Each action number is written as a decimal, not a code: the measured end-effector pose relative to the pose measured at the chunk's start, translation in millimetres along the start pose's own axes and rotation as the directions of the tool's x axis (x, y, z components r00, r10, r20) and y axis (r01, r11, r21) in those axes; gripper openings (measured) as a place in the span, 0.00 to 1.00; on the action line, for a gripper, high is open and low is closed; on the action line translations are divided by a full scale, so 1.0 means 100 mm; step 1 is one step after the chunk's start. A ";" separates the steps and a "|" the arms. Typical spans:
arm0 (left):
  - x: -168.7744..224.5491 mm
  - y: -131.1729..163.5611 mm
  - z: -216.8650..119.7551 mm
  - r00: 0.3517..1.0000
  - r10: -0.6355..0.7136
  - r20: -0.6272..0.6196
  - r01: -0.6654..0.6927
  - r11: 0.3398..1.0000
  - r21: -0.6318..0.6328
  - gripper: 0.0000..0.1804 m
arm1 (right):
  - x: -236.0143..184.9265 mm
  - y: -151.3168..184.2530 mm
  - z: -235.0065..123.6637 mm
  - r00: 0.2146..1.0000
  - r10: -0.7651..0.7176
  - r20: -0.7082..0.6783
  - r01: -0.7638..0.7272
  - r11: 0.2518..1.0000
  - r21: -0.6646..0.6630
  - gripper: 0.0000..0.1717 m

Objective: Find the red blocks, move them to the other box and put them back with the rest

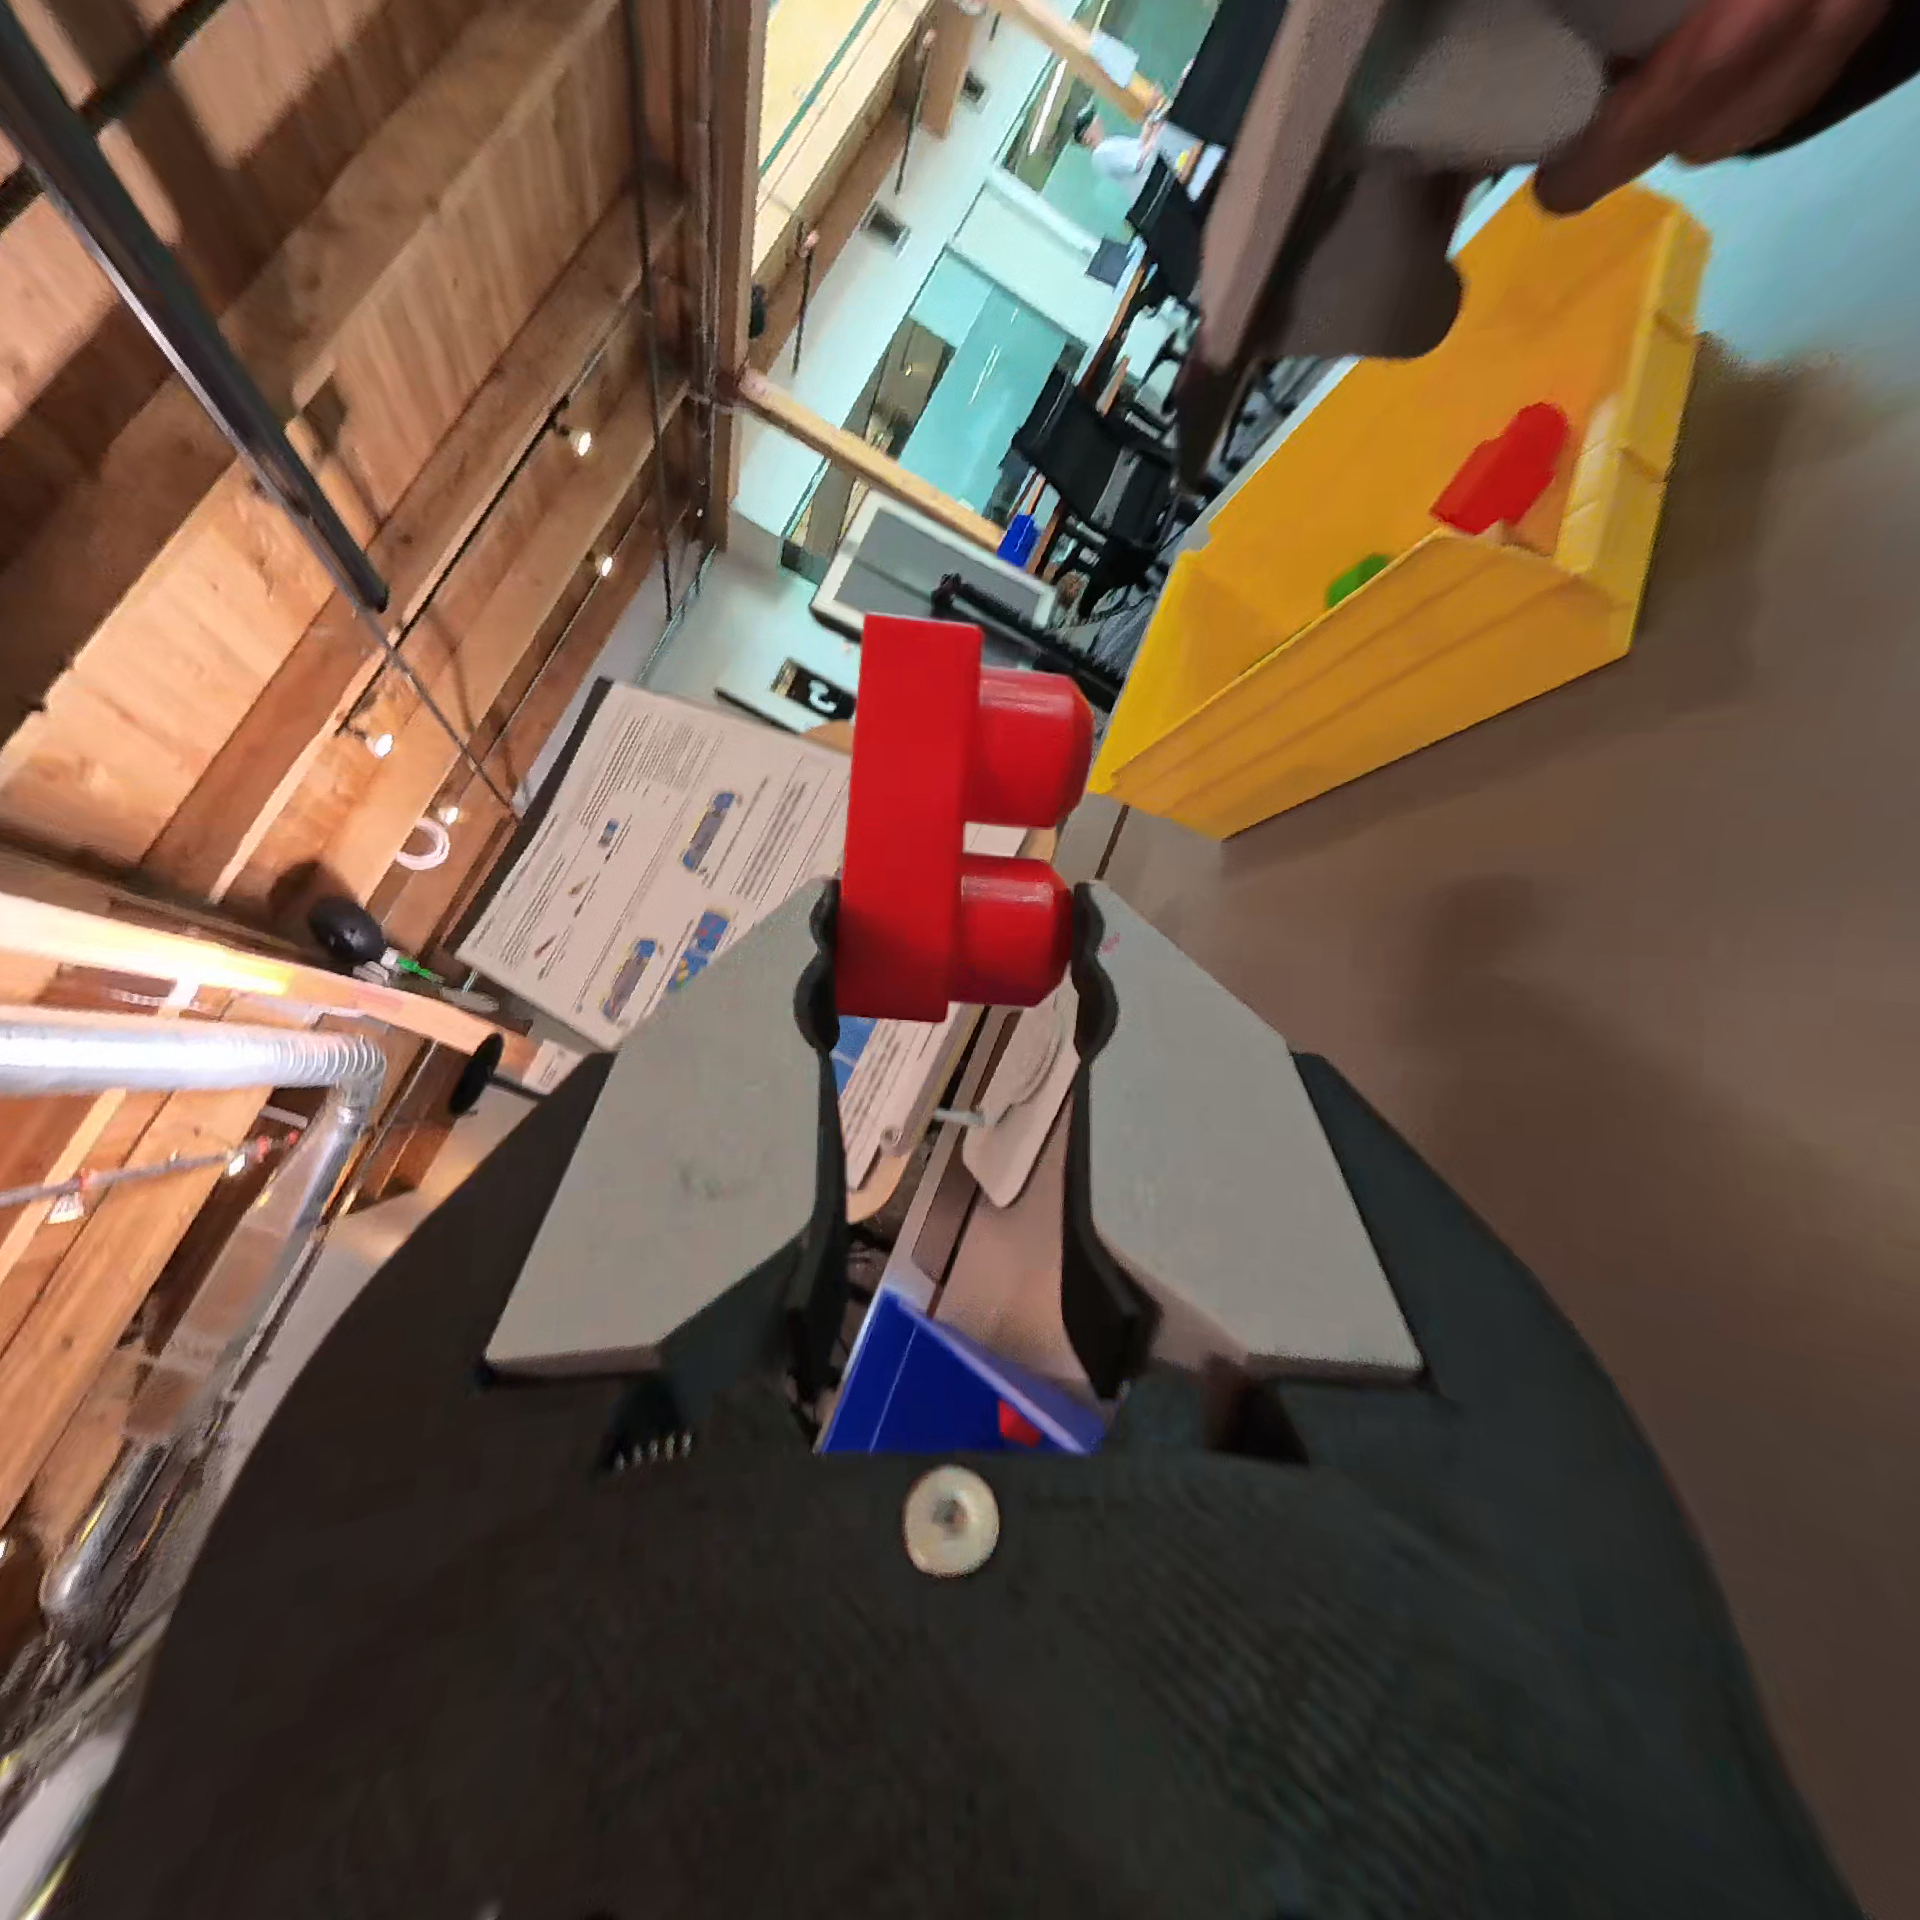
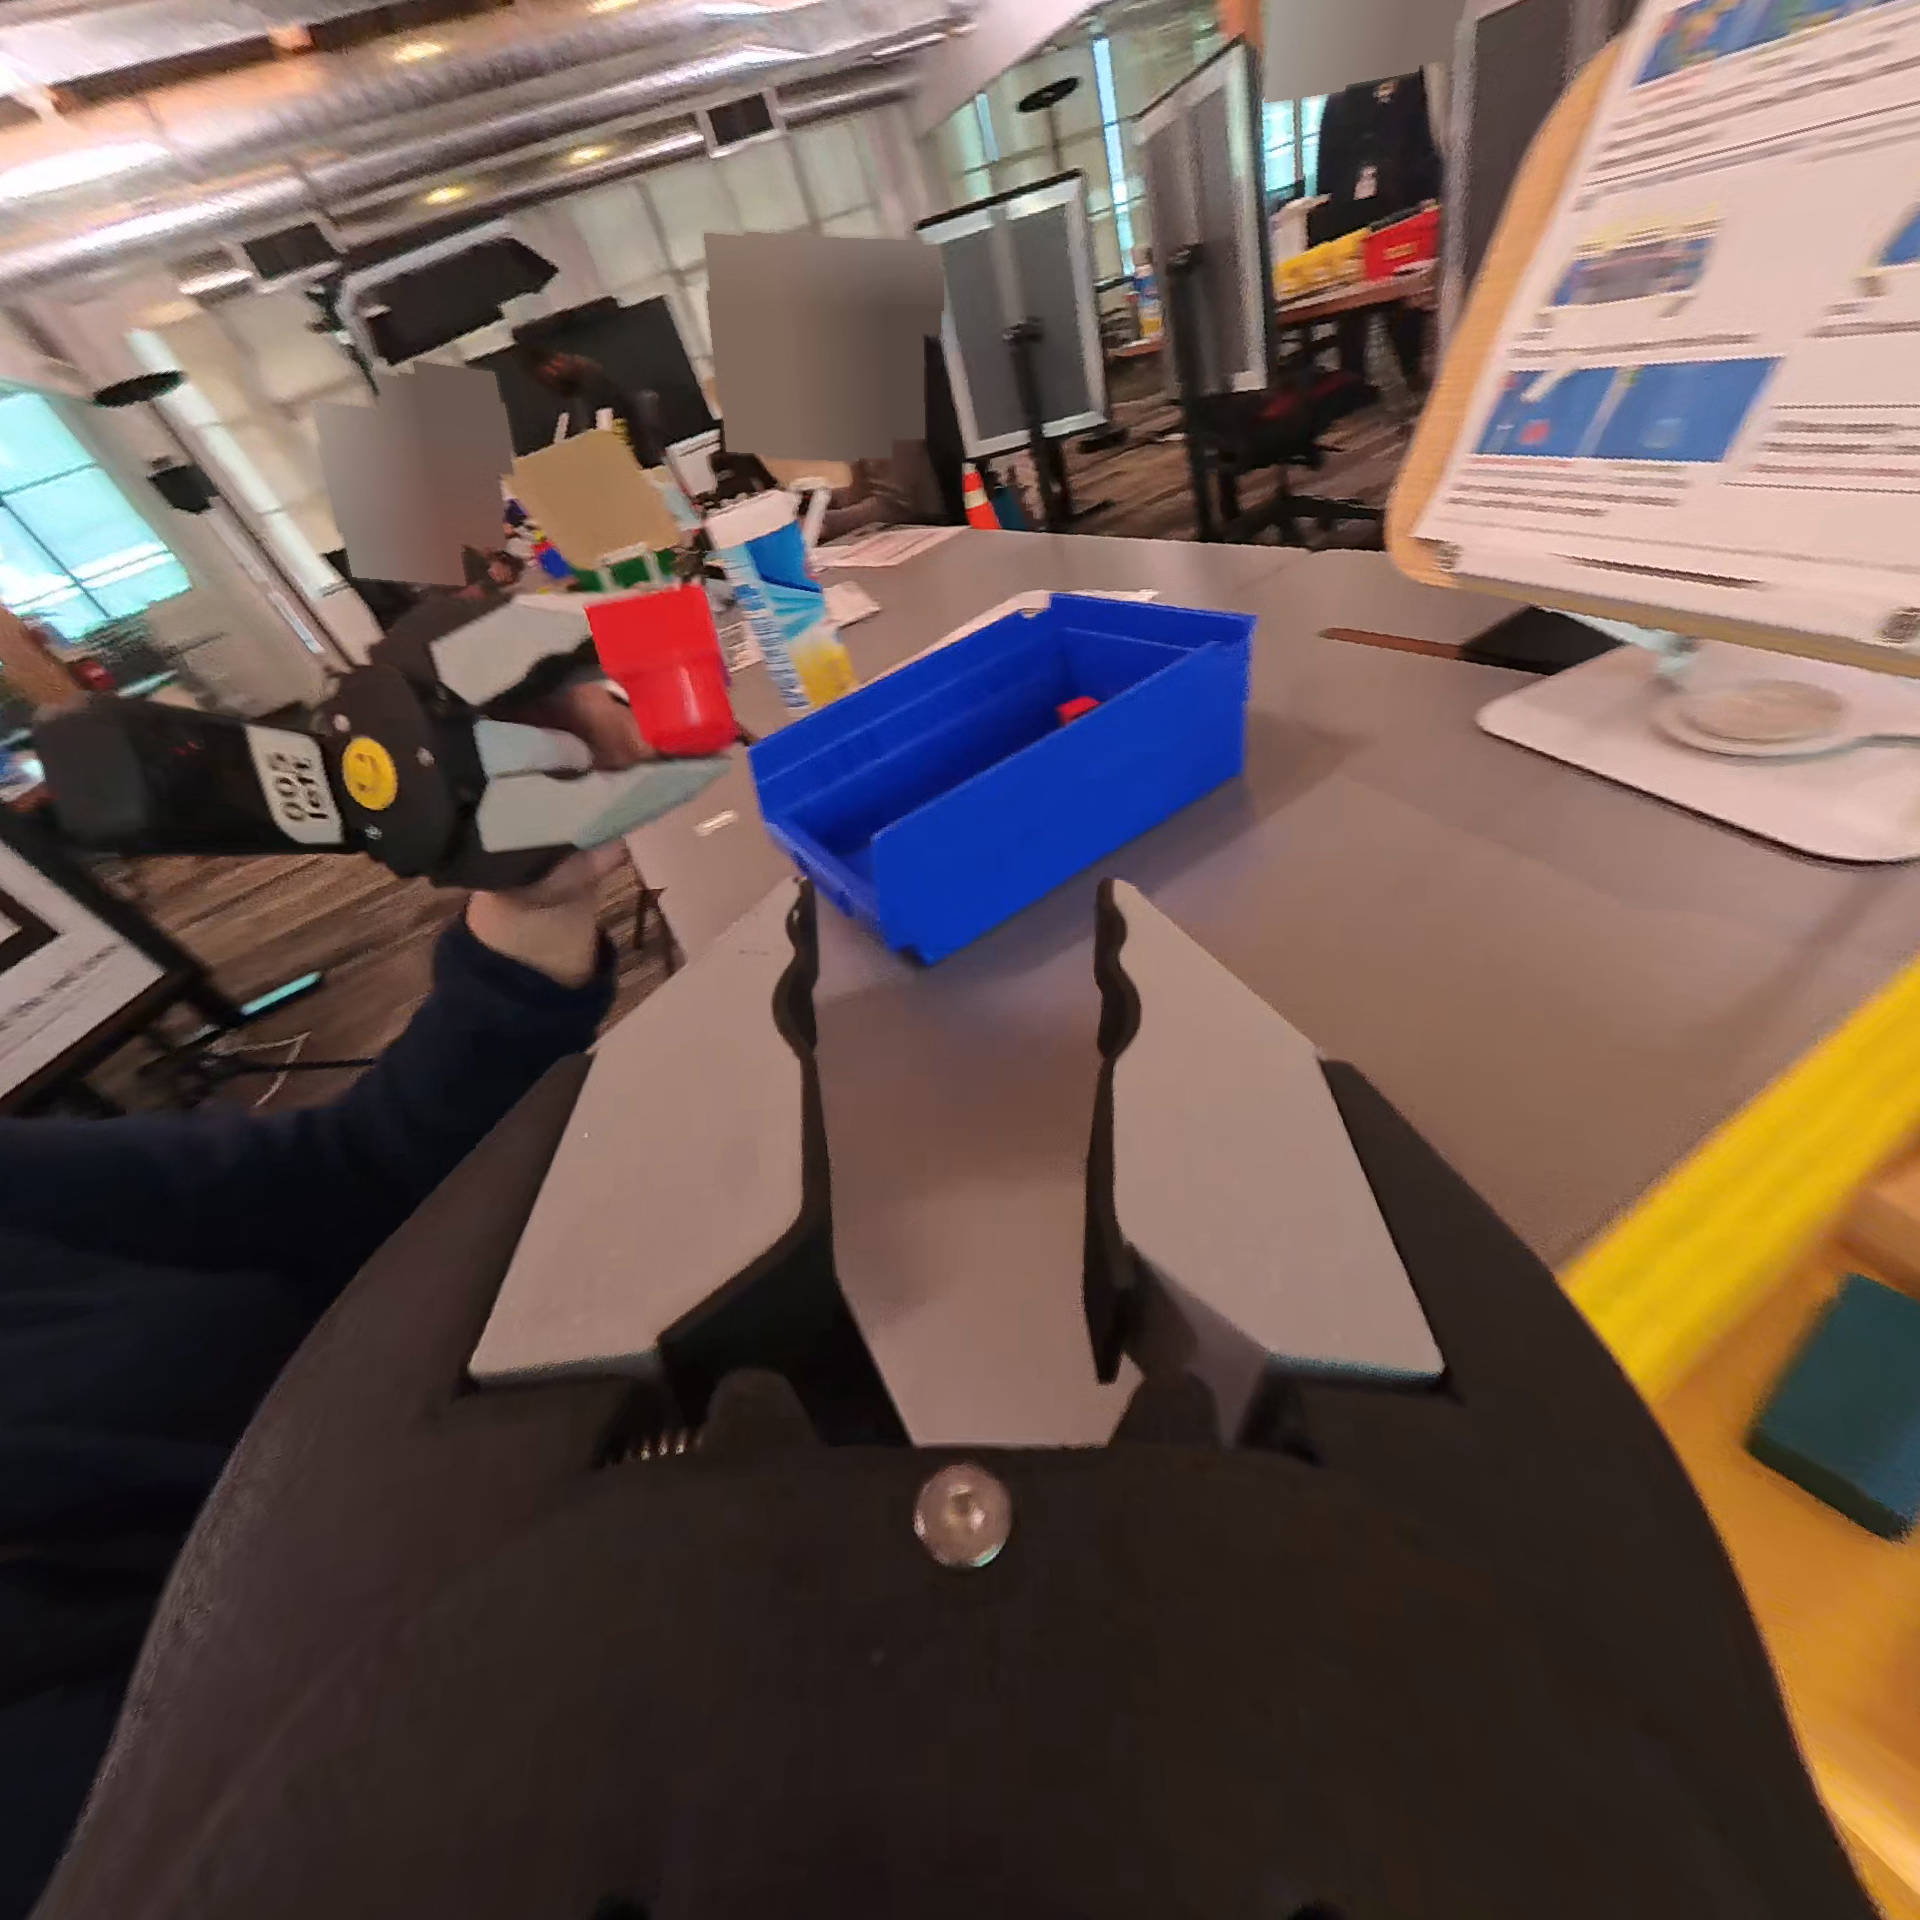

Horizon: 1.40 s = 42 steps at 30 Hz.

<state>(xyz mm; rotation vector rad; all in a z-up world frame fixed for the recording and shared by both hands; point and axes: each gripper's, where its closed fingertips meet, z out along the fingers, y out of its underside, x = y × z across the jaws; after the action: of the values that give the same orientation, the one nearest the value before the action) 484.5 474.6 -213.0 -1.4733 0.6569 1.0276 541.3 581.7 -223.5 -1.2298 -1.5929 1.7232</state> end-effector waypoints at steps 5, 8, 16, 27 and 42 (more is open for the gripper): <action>0.31 -0.16 0.15 0.996 0.062 -0.070 -0.062 0.998 0.008 0.23 | -0.50 0.06 0.16 0.987 -0.011 0.163 0.016 0.999 -0.029 0.36; 0.49 -0.19 0.22 0.988 0.116 -0.101 -0.118 0.993 -0.012 0.23 | -0.64 0.11 0.25 0.984 -0.032 0.177 0.040 0.998 -0.040 0.37; 0.81 -0.32 0.32 0.971 0.176 -0.159 -0.178 0.984 0.001 0.23 | -0.66 0.38 0.51 0.987 -0.079 0.139 0.098 0.986 -0.133 0.26; 0.72 -0.29 0.32 0.977 0.178 -0.118 -0.181 0.983 -0.010 0.23 | -0.60 0.43 0.53 0.987 -0.034 0.154 0.058 0.987 -0.151 0.23; 0.65 -0.24 0.34 0.988 0.123 -0.095 -0.127 0.991 -0.040 0.23 | -0.54 0.48 0.59 0.989 -0.050 0.136 0.072 0.985 -0.158 0.22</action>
<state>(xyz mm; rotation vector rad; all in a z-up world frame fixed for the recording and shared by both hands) 526.7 522.0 -256.5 -1.5430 0.8049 1.0816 526.9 496.3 -259.4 -1.1481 -1.8610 1.6947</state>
